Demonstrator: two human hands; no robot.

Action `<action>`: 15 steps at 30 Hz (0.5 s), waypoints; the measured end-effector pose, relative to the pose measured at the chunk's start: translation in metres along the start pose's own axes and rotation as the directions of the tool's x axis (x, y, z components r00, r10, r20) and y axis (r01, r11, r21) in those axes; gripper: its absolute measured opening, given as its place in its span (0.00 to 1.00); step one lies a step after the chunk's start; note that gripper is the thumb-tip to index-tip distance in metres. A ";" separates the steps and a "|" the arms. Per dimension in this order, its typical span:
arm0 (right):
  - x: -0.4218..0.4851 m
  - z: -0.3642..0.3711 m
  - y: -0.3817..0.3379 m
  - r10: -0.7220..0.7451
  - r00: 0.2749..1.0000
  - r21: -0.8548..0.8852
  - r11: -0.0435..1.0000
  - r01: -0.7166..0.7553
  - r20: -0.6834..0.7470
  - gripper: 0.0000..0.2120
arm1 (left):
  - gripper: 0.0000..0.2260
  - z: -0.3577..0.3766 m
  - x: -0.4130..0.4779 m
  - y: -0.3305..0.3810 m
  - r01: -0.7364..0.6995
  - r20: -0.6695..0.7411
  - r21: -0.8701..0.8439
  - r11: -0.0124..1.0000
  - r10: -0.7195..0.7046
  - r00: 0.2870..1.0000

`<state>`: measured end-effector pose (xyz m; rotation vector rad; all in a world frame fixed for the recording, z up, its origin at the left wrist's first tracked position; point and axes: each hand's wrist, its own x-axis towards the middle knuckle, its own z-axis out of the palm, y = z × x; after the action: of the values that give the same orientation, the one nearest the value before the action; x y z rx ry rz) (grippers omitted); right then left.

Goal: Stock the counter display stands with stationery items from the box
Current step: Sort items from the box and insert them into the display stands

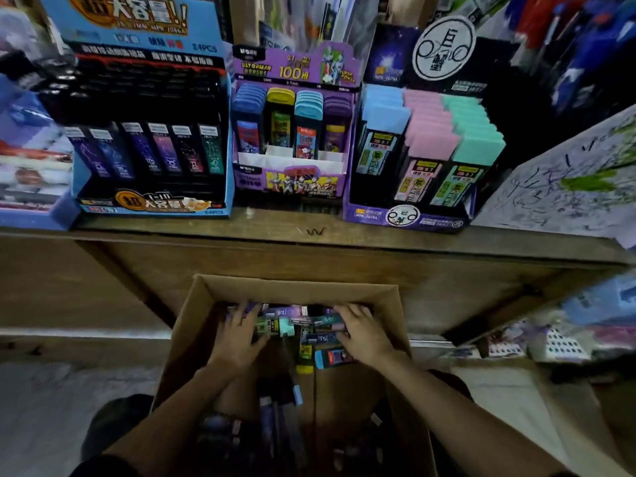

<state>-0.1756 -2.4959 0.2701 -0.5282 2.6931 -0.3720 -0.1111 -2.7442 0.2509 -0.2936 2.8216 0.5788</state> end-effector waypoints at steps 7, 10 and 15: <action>0.006 0.020 0.000 0.058 0.998 0.033 0.998 -0.059 0.039 0.26 | 0.32 0.022 -0.002 -0.027 -0.011 0.107 0.058 0.998 0.005 0.994; -0.009 0.034 0.002 0.011 1.000 0.033 0.999 -0.011 0.002 0.27 | 0.30 0.033 -0.020 -0.028 -0.023 0.070 0.091 0.996 0.017 0.997; -0.036 0.053 0.004 -0.046 0.999 0.004 0.999 0.046 0.012 0.27 | 0.31 0.046 -0.049 -0.021 0.009 0.096 0.133 0.991 -0.022 0.995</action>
<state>-0.1243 -2.4873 0.2322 -0.5898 2.6721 -0.3851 -0.0499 -2.7367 0.2161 -0.2542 2.7457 0.3887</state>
